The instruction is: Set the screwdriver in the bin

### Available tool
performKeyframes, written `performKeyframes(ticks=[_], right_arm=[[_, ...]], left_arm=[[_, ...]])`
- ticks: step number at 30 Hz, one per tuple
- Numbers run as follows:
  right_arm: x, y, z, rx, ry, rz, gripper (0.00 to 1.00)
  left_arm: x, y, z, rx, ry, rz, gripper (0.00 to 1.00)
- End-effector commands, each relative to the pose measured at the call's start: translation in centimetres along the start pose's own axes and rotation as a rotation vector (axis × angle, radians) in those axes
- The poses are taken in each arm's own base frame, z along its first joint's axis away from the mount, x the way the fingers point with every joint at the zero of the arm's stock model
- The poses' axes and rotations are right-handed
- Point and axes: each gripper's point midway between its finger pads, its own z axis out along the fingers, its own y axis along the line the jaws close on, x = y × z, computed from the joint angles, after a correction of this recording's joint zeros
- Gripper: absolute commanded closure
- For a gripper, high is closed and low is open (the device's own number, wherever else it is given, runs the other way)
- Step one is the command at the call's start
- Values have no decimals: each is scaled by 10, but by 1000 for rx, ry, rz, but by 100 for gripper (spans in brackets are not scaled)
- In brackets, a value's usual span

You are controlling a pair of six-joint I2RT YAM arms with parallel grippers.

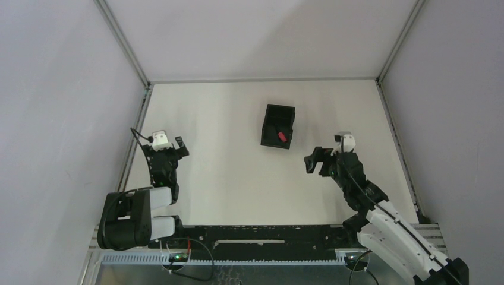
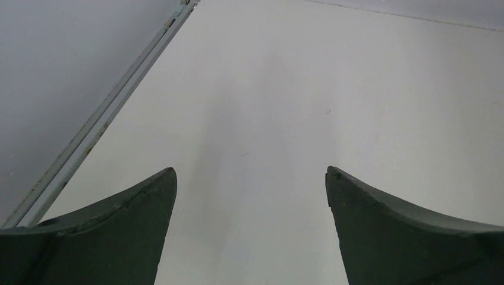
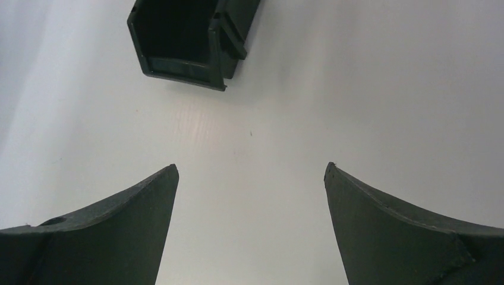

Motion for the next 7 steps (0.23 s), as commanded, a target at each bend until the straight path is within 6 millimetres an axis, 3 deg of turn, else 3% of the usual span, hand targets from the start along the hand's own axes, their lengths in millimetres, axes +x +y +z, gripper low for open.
performKeyframes(ticks=[1, 7], right_arm=[[-9, -5, -2, 8, -115, 109, 0], [7, -16, -2, 13, -129, 169, 0]], left_arm=[[-29, -2, 8, 0, -82, 1, 0], [-28, -2, 8, 0, -81, 1, 0]])
